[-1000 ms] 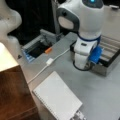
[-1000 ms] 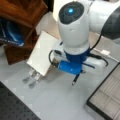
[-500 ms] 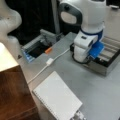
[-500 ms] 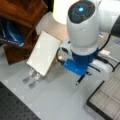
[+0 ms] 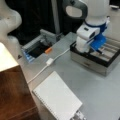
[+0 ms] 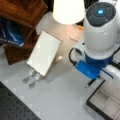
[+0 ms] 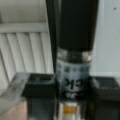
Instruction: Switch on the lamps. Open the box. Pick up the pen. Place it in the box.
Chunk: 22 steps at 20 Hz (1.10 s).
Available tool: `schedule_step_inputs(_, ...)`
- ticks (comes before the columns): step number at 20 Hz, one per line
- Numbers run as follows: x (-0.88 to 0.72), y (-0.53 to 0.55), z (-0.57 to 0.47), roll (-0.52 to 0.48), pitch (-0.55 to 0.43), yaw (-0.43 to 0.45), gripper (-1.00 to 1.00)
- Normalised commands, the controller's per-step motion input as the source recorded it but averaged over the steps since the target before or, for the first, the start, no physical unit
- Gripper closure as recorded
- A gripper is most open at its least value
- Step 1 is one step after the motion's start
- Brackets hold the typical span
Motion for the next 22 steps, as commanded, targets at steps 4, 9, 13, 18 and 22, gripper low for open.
schedule_step_inputs(4,-0.08,0.25,-0.07,0.015,-0.100,-0.016,1.00)
schedule_step_inputs(9,-0.10,0.35,-0.10,-0.027,-0.123,0.025,1.00)
schedule_step_inputs(13,-0.09,0.31,-0.09,0.002,-0.127,0.004,1.00)
schedule_step_inputs(18,-0.01,0.24,-0.11,-0.004,-0.118,-0.087,1.00)
schedule_step_inputs(22,0.05,0.17,-0.16,0.035,-0.095,-0.148,1.00)
